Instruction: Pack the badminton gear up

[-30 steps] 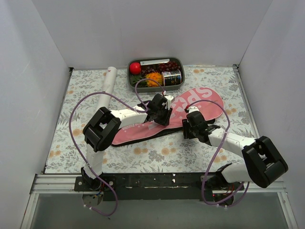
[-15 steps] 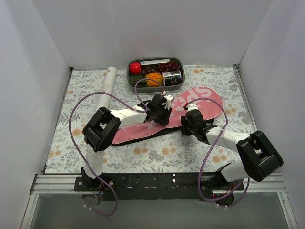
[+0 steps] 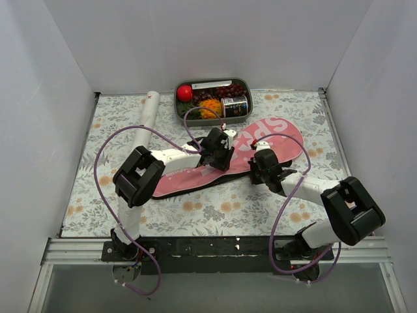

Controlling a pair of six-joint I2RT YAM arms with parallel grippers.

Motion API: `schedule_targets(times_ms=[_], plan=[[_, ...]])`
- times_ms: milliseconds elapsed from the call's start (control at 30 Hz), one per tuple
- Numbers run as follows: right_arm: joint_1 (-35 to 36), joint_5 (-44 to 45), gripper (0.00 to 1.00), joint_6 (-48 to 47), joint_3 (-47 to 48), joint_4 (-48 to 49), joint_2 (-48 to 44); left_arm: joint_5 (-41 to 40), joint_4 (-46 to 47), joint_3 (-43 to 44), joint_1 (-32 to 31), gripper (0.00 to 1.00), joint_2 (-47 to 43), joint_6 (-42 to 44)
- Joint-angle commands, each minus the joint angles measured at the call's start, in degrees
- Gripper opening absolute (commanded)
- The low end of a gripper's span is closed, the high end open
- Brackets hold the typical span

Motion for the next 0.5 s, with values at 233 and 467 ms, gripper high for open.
schedule_targets(times_ms=[233,467], plan=[[-0.2,-1.7,0.01,-1.5,-0.5,-2.1,-1.0,-1.0,-6.7,-1.1,0.8,0.28,0.3,0.4],[5.5,-4.6,0.01,0.8,0.9,-1.7,-2.6,0.5,-6.4,-0.2,0.8,0.27,1.3,-0.4]])
